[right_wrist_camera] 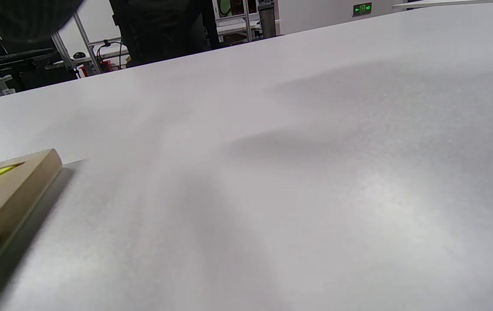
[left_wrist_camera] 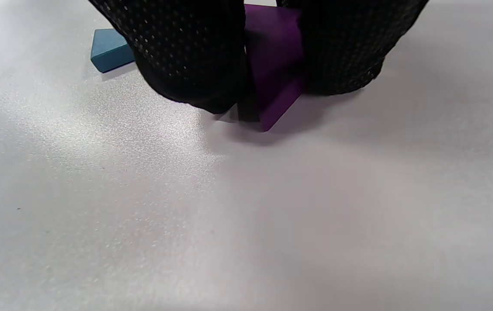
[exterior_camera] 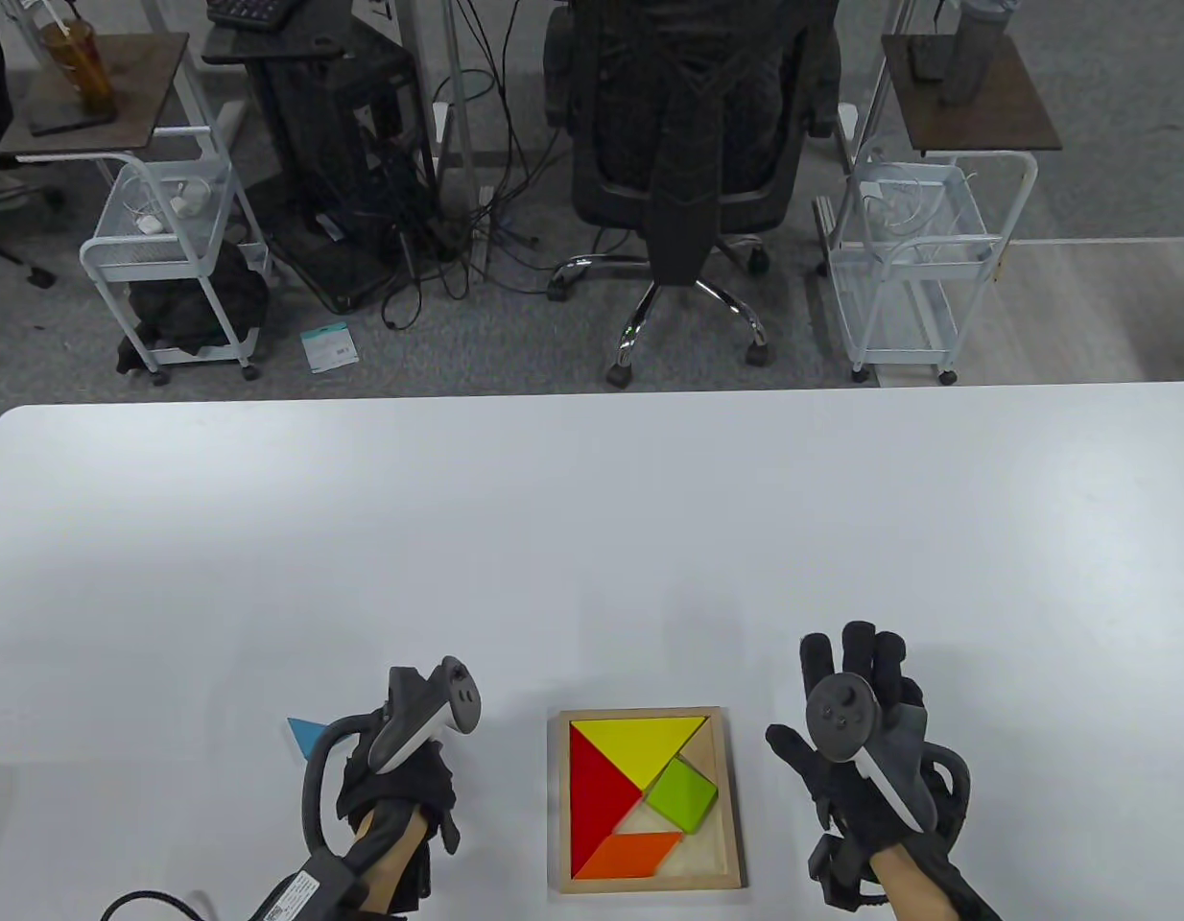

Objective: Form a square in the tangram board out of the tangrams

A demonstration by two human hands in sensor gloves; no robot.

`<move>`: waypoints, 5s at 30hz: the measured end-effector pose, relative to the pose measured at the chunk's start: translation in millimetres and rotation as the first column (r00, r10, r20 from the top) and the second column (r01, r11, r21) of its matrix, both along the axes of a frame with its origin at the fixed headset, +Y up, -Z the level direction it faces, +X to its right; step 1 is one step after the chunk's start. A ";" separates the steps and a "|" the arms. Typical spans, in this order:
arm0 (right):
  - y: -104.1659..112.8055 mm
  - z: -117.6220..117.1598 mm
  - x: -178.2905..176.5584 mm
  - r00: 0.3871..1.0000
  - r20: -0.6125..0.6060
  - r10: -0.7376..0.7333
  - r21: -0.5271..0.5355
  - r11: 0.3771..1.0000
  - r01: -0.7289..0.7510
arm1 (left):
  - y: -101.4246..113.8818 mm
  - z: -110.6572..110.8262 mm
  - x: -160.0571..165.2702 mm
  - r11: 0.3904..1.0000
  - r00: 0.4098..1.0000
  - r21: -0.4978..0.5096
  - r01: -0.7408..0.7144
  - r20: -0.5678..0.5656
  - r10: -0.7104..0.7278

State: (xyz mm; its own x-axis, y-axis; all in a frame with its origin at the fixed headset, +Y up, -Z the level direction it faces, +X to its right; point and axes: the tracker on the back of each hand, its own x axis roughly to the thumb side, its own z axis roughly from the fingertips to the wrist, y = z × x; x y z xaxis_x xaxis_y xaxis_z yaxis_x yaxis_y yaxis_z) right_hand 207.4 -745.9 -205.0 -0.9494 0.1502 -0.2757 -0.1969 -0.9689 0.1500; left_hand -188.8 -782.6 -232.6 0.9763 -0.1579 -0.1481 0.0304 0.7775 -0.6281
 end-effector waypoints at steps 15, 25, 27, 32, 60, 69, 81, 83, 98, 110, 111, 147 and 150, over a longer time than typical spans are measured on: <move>0.5 -0.4 1.7 1.000 0.001 -0.015 0.007 1.000 0.015 | 18.7 14.9 28.5 0.975 0.977 0.133 -0.177 0.142 0.158; -2.0 -0.2 -0.8 1.000 -0.006 0.004 0.000 1.000 -0.004 | 40.9 76.5 131.0 0.847 0.728 0.144 -0.511 0.597 0.338; -1.9 0.1 -1.0 1.000 -0.004 0.006 -0.002 1.000 -0.006 | 36.2 84.9 150.4 0.861 0.691 0.107 -0.497 0.649 0.318; -1.2 0.1 0.1 1.000 0.004 0.004 -0.004 1.000 -0.004 | 28.1 96.1 191.1 0.904 0.625 0.030 -0.427 0.732 0.271; -0.4 -0.6 3.3 1.000 -0.001 -0.020 0.013 1.000 0.020 | 20.2 103.1 236.9 0.962 0.544 0.166 -0.216 0.839 -0.023; -0.6 -0.1 2.8 1.000 -0.003 -0.016 0.013 1.000 0.016 | 19.1 102.0 233.1 0.958 0.529 0.140 -0.250 0.848 0.014; -0.6 -0.3 3.2 1.000 0.000 -0.028 0.007 1.000 0.028 | 59.5 48.0 89.8 0.930 0.823 0.268 -0.251 0.565 0.060; -0.5 -0.4 3.1 1.000 -0.002 -0.029 0.005 1.000 0.029 | 58.0 27.2 41.3 0.954 0.883 0.235 -0.184 0.466 0.056; -0.6 -1.3 3.7 1.000 0.004 -0.028 -0.009 1.000 0.028 | 11.3 1.8 -109.9 0.996 0.928 0.047 -0.079 0.369 0.056; -0.4 -1.8 5.3 0.999 0.014 -0.034 -0.013 0.999 0.034 | -1.3 1.1 -102.1 0.988 0.906 0.081 -0.132 0.415 0.087; -0.5 -1.8 5.4 0.999 0.015 -0.034 -0.016 0.999 0.034 | -0.6 1.0 -101.7 0.987 0.905 0.084 -0.139 0.415 0.092; 13.6 37.5 -87.9 0.696 -0.640 -0.325 0.069 0.878 0.474 | 28.6 41.2 86.9 0.043 -0.048 -0.201 -0.979 0.428 0.903; 10.8 37.2 -90.4 0.673 -0.662 -0.329 0.025 0.888 0.458 | 24.2 41.3 77.7 -0.010 -0.063 -0.133 -0.991 0.401 0.914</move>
State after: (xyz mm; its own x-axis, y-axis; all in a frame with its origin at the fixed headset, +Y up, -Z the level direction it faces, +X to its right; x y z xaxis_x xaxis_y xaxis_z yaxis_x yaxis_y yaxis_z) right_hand 117.0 -735.1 -167.8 -0.7305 0.5340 0.4257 -0.4896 -0.8441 0.2187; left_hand -111.1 -758.4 -191.4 0.1125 0.9541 0.2777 -0.6987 0.2747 -0.6606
